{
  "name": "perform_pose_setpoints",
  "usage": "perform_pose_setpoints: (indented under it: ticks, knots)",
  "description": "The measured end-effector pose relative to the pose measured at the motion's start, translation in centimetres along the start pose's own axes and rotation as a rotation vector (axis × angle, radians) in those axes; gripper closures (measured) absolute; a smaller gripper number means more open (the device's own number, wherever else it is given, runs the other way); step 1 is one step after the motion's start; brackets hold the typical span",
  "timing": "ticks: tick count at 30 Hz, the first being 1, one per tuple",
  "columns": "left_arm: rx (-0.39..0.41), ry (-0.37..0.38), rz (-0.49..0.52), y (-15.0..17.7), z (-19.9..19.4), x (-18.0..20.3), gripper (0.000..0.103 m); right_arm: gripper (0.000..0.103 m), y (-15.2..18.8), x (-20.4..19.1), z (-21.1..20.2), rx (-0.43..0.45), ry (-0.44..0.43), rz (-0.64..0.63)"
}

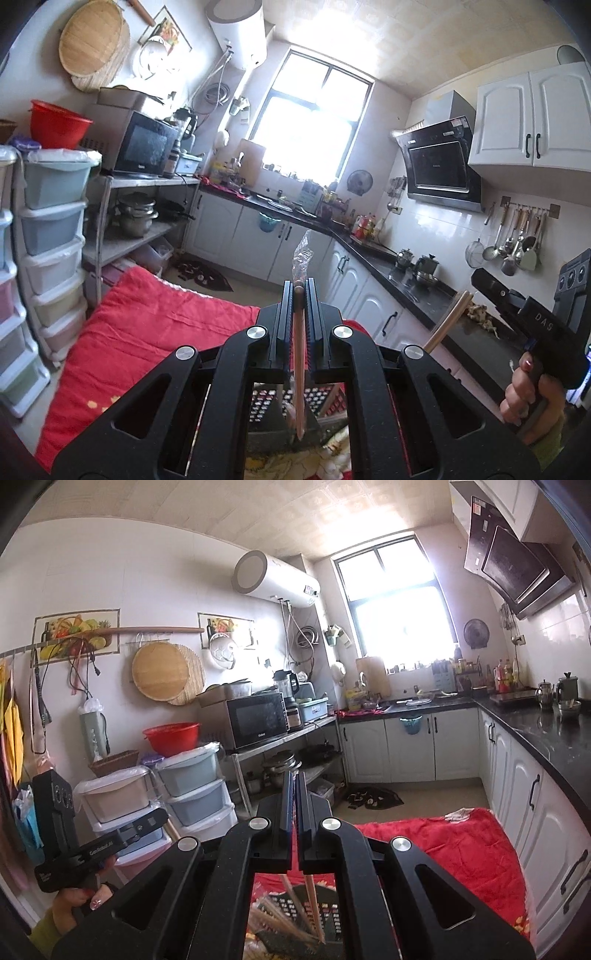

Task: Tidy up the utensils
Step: 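Hold both chopsticks upright above the green caddy and lower them in, then open both tools to release the chopsticks into the caddy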

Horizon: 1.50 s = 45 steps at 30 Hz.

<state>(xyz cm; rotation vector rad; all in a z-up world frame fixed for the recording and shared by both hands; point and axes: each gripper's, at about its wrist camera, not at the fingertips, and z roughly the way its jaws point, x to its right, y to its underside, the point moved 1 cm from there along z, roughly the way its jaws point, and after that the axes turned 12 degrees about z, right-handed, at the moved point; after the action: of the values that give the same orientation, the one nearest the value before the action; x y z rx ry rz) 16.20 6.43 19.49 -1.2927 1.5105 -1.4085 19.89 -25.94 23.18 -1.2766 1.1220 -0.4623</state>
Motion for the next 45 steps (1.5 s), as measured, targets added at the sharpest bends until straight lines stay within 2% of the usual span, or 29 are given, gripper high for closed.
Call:
perform_pose_setpoints:
  ticks: [11,22,35,45]
  knots:
    - [0.013,-0.075,0.009,0.2,1.2,-1.0,0.100,0.101,-0.6,1.5,2.4,-0.012,0.016,0.032]
    - [0.008,-0.108,-0.005,1.9,4.1,-1.3,0.100,0.101,1.1,2.3,4.5,-0.067,0.012,0.046]
    - [-0.001,-0.114,0.005,4.9,6.3,-1.3,0.100,0.101,4.1,3.6,6.7,-0.115,0.015,0.046]
    - [-0.053,-0.088,-0.008,7.5,7.0,-1.2,0.100,0.101,6.3,5.2,7.7,-0.147,0.073,0.056]
